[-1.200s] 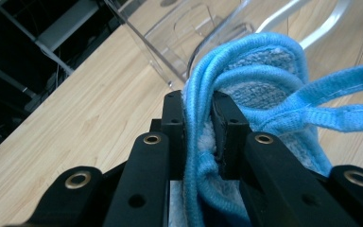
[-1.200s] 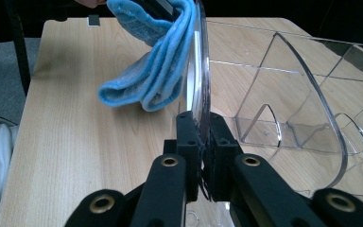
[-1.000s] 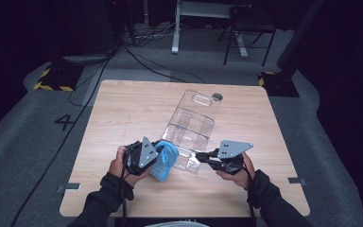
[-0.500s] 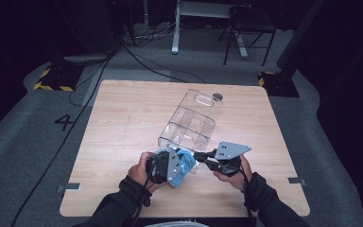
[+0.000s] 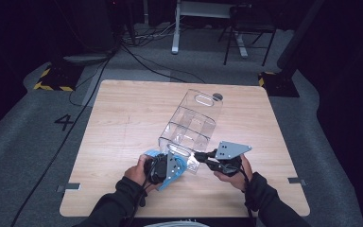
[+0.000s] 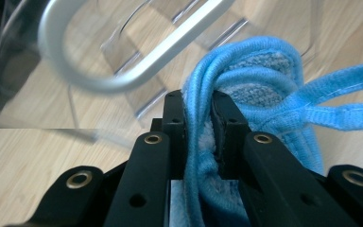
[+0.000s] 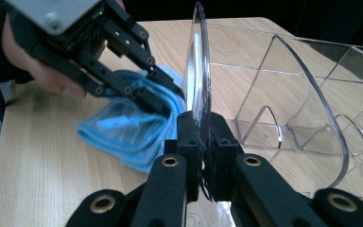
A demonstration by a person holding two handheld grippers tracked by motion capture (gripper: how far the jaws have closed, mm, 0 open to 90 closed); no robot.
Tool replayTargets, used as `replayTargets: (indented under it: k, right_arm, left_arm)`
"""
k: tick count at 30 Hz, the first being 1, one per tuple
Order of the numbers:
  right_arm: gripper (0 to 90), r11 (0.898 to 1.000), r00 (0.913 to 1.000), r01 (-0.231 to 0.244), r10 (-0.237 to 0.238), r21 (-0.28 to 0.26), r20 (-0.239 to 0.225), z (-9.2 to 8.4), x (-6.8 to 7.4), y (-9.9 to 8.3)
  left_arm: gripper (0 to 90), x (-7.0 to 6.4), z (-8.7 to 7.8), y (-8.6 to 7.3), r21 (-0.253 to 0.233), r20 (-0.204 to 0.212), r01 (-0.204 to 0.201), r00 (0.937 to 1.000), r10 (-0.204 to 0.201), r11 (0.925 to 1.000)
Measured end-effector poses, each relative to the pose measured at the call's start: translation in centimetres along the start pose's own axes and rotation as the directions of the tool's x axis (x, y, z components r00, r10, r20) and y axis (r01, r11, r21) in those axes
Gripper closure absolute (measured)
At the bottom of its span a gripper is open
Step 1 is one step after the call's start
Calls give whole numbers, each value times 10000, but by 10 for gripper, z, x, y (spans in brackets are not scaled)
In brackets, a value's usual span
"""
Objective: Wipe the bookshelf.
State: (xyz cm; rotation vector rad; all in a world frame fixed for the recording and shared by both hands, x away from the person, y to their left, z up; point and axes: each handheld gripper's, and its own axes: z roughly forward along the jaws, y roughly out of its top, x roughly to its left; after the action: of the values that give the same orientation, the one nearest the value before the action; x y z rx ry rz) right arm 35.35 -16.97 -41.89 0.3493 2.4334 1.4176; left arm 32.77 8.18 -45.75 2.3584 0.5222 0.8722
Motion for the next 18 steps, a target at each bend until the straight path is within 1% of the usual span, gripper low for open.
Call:
replayTargets:
  k: [3, 5, 6, 7, 8, 9, 11, 13, 15, 16, 17, 18]
  right_arm:
    - [863, 10000, 10000, 12, -12, 6, -36, -1, -1, 0]
    - [863, 10000, 10000, 8, -8, 14, -36, -1, -1, 0]
    - [862, 10000, 10000, -16, 16, 15, -36, -1, -1, 0]
    - [862, 10000, 10000, -37, 37, 6, -40, -1, -1, 0]
    - [862, 10000, 10000, -41, 41, 6, -43, -1, -1, -1]
    - [862, 10000, 10000, -40, 40, 6, -40, -1, -1, -1]
    - [863, 10000, 10000, -65, 65, -5, -40, -1, -1, -1]
    - [862, 10000, 10000, -76, 76, -12, -53, -1, -1, -1]
    - [862, 10000, 10000, -56, 56, 8, -38, -1, -1, -1]
    - [861, 10000, 10000, -36, 37, 24, -25, -1, 0, -1]
    - [862, 10000, 10000, -43, 43, 26, -27, 0, 0, -1]
    - [862, 10000, 10000, -62, 62, 23, -37, 0, 0, -1]
  left_arm:
    - [784, 14, -3, -10, 69, -211, 421, 9989, -420, 9991]
    - [784, 23, -6, -15, 72, -454, 640, 9969, -636, 9979]
    - [784, 29, -10, -17, -5, -670, 921, 9935, -919, 9957]
    - [784, 35, -15, -19, -138, -761, 1240, 9893, -1247, 9922]
    - [784, 38, -18, -20, -246, -861, 1351, 9869, -1368, 9905]
    - [783, 42, -21, -21, -401, -924, 1561, 9829, -1592, 9869]
    - [784, 48, -28, -22, -773, -978, 1972, 9740, -2043, 9773]
    - [784, 52, -35, -18, -1201, -1082, 2143, 9678, -2274, 9694]
    - [784, 54, -42, -14, -1736, -1060, 2367, 9606, -2571, 9559]
    - [784, 54, -47, -9, -2093, -1089, 2440, 9565, -2706, 9469]
    - [784, 54, -49, -6, -2342, -1111, 2529, 9523, -2842, 9387]
    - [785, 54, -51, -4, -2542, -1097, 2567, 9502, -2915, 9325]
